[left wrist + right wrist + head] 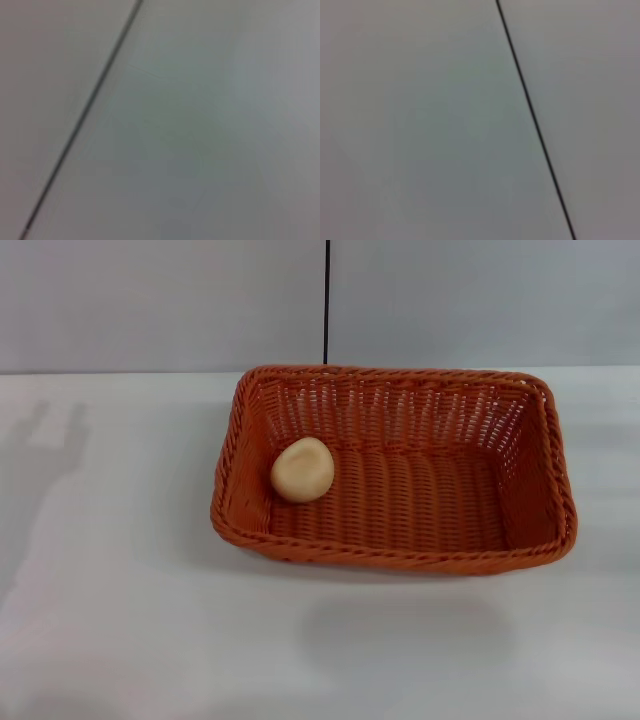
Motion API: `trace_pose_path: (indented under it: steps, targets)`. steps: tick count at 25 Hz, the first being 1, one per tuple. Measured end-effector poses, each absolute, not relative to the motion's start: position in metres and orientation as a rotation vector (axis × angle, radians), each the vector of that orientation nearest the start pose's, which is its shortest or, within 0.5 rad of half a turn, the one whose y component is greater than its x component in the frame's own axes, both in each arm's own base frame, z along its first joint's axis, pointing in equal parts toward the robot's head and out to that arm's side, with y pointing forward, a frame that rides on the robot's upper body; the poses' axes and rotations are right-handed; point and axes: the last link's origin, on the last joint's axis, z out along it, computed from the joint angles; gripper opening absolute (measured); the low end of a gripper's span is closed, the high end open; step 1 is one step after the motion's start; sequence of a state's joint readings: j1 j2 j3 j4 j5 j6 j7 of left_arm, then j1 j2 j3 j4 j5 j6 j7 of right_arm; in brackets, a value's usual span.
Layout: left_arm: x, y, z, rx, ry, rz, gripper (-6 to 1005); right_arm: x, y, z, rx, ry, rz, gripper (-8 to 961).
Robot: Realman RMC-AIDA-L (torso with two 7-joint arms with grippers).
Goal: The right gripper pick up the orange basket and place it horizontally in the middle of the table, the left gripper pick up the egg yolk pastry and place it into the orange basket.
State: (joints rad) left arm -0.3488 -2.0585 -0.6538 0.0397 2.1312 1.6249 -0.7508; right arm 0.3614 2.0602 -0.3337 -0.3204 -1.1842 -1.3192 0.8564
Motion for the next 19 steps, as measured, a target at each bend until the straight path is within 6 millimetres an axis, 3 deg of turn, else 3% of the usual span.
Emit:
trace_pose_path:
  steps: [19]
  targets:
    - [-0.345,0.274,0.044,-1.426,-0.679,-1.240,531,0.373,0.299,0.097,-1.412,0.651,1.021,505]
